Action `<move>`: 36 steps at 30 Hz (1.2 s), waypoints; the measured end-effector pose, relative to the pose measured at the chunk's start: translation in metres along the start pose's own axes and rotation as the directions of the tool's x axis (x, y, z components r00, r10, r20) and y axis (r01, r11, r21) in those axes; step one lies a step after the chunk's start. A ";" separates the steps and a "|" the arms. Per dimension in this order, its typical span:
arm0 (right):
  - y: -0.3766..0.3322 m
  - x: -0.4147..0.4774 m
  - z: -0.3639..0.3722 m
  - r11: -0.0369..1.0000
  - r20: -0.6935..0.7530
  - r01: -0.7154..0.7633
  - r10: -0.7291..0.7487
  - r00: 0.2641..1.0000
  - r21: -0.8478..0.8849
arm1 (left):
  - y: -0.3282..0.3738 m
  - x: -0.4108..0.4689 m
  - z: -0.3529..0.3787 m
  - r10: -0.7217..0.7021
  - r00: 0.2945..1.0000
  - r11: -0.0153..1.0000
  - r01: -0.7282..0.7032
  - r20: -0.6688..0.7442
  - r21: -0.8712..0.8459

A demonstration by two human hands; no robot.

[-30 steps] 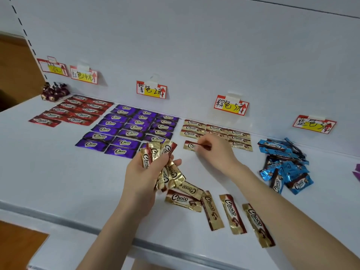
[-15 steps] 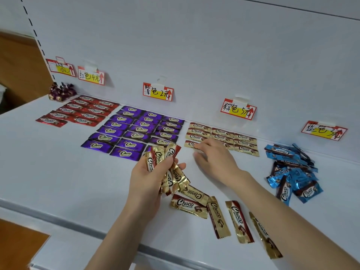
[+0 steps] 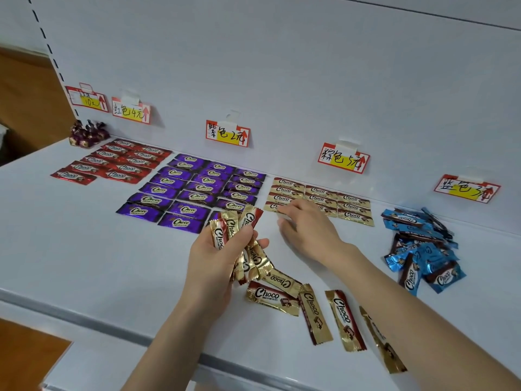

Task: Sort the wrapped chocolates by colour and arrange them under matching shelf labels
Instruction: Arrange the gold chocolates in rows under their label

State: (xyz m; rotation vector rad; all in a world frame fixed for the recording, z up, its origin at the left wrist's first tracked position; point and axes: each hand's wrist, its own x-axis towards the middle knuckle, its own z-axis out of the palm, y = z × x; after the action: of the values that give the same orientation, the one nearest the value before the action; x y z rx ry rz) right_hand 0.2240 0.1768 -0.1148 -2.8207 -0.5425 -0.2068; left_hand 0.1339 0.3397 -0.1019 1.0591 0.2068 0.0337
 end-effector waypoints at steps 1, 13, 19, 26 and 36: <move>-0.001 -0.001 -0.003 1.000 -0.002 0.001 -0.001 1.000 0.028 | 0.000 0.000 0.000 0.008 1.000 1.000 -0.008 0.008 0.009; -0.038 -0.055 -0.063 0.562 -0.002 -0.086 0.153 0.988 0.823 | -0.005 -0.010 0.014 0.039 0.973 0.987 -0.073 0.228 0.144; -0.022 -0.075 -0.070 0.201 0.120 -0.176 0.263 0.957 0.964 | -0.001 -0.011 0.027 0.048 0.973 0.985 -0.083 0.224 0.150; -0.010 -0.076 -0.066 -0.046 0.191 -0.187 0.339 0.921 0.981 | -0.005 -0.011 0.045 0.021 0.980 0.982 -0.058 0.198 0.182; 0.050 -0.024 -0.054 0.932 0.114 -0.226 0.201 0.973 0.283 | -0.005 0.007 0.044 -0.012 0.995 0.984 -0.007 0.104 0.177</move>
State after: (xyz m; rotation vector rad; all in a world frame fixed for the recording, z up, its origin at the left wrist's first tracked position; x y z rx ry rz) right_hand 0.2165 0.1084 -0.0787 -2.5769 -0.2524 0.0336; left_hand 0.1486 0.3006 -0.0863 1.2344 0.1177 -0.0432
